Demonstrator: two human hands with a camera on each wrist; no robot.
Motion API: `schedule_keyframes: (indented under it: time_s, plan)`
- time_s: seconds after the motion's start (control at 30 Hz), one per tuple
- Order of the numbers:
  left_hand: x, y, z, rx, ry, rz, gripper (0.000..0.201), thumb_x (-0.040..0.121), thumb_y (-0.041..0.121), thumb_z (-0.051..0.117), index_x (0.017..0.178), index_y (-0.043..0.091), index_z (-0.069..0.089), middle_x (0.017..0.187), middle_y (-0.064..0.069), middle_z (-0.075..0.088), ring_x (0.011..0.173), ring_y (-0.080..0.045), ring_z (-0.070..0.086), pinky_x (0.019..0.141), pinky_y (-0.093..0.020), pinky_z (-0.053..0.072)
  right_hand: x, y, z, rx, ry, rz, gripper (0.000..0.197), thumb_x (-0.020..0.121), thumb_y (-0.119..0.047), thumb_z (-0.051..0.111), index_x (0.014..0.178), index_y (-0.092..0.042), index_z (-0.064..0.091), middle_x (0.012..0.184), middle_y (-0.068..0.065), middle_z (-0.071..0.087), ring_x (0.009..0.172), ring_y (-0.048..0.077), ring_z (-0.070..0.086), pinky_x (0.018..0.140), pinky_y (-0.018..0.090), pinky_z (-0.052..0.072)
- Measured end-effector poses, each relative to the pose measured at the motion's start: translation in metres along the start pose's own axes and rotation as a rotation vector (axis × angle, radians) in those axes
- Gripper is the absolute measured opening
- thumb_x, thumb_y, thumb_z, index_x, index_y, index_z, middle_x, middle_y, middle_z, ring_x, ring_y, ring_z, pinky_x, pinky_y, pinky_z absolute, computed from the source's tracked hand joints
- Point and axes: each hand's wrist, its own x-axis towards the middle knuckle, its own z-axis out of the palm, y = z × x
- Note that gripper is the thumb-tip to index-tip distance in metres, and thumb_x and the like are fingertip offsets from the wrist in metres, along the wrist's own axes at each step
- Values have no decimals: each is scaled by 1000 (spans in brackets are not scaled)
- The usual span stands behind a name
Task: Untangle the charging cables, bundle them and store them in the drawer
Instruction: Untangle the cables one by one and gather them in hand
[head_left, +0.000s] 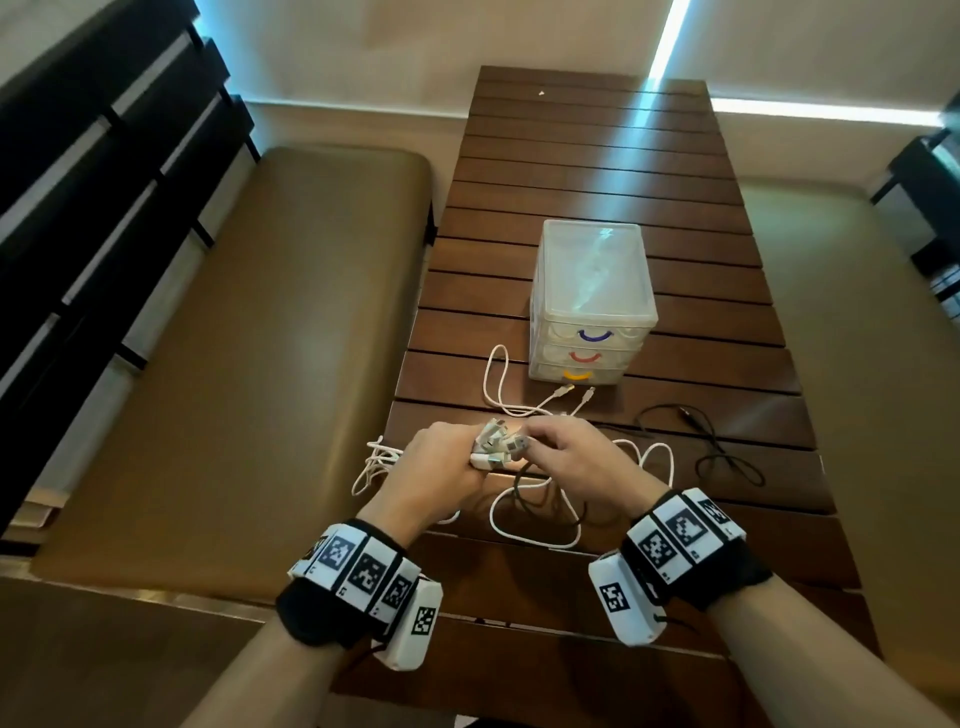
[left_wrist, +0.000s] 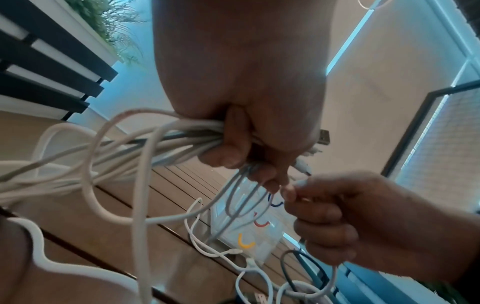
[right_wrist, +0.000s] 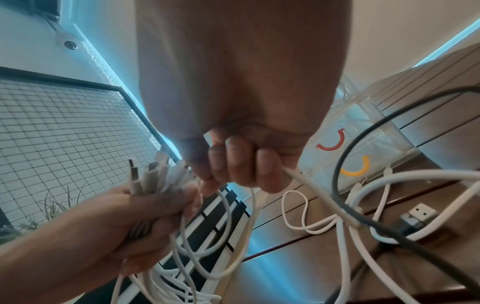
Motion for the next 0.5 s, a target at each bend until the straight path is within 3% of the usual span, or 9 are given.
schedule_keyframes:
  time_s: [0.1,0.17,0.23,0.3,0.4,0.47,0.5]
  plan:
    - [-4,-13,-15,-312,190,-54,29,92,34,68,66,20,65,66,2,66,59,-20,59,55,-35,43,0,-5,-5,50,20,6,23,99,-23,57,78,-25,66,69,-4,57,63,8,50,62,31,39]
    - [-6,-18,-34,-469,324,-106,33,90,42,69,70,16,71,68,-5,69,59,-30,61,53,-43,48,0,-7,-8,36,17,-17,23,100,-29,55,84,-22,70,72,3,62,65,12,54,63,32,42]
    - [-8,-31,-54,-613,462,-174,31,95,38,62,73,17,69,62,0,64,53,-25,55,48,-36,44,0,-5,-9,10,13,-16,28,101,-33,53,80,-25,69,70,3,62,66,16,56,64,33,45]
    - [-10,-51,-72,-725,601,-237,31,99,35,58,74,18,67,55,10,55,47,-14,46,44,-27,39,-1,0,-10,20,28,1,32,102,-31,52,74,-25,66,61,-9,57,61,4,52,61,25,40]
    - [-9,-76,-83,-519,626,-293,31,98,37,59,72,23,68,56,12,58,46,-2,47,47,-24,40,-3,9,-7,0,17,39,31,103,-27,52,78,-16,67,57,-24,56,59,-4,51,58,14,34]
    - [-6,-87,-83,-443,651,-361,32,99,35,59,71,24,68,61,10,59,50,-1,50,52,-27,43,-3,14,-2,-44,29,41,26,102,-29,53,81,-22,67,64,-21,62,64,-2,56,60,15,37]
    - [-5,-94,-84,-463,673,-407,31,99,35,58,73,23,70,63,8,59,53,-4,51,57,-32,48,-2,17,1,-56,52,45,22,100,-30,56,82,-26,66,69,-13,65,68,3,58,63,22,42]
